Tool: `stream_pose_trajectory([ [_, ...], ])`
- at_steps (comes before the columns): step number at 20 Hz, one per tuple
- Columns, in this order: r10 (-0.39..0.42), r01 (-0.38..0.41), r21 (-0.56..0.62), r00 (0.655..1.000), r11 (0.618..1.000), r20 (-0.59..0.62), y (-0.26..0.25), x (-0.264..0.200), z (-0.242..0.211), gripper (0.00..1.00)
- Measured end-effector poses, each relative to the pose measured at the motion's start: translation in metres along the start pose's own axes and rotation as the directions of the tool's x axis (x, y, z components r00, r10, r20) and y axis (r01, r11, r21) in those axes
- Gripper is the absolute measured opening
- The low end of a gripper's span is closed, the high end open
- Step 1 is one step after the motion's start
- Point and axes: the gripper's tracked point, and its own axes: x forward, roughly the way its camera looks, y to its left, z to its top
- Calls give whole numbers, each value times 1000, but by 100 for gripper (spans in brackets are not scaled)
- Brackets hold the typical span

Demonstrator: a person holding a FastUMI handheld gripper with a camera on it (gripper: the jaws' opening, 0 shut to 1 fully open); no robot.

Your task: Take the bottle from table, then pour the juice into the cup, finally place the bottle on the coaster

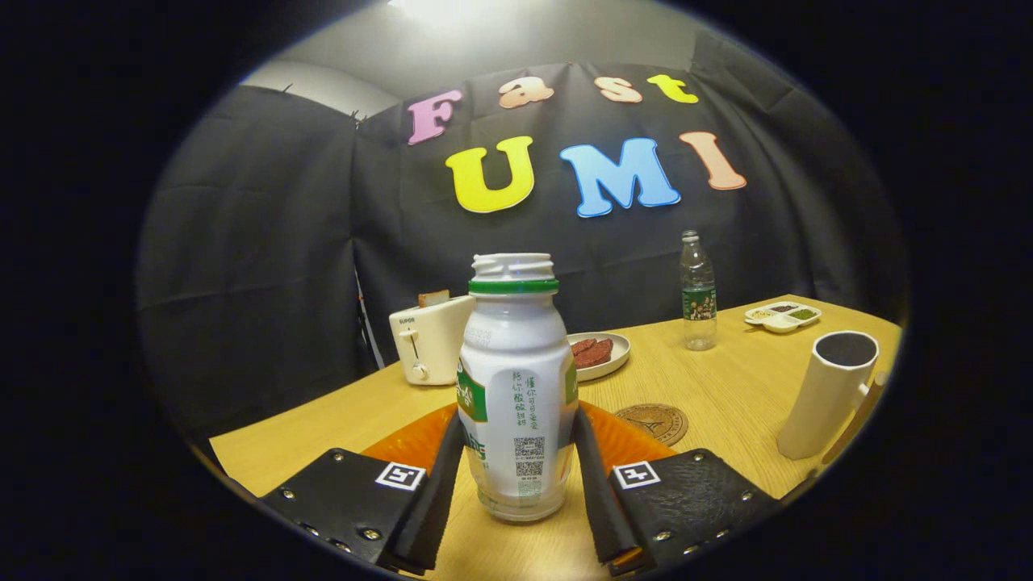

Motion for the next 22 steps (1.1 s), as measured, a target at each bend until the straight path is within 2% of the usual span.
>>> stream_pose_trajectory([
  [5,15,-31,190,996,981,85,-13,-5,29,70],
  [10,-18,-30,357,991,933,132,-36,-12,44,70],
  [15,-53,-29,505,988,862,147,-58,-16,45,70],
  [22,-108,-22,677,983,736,149,-82,-23,43,70],
])
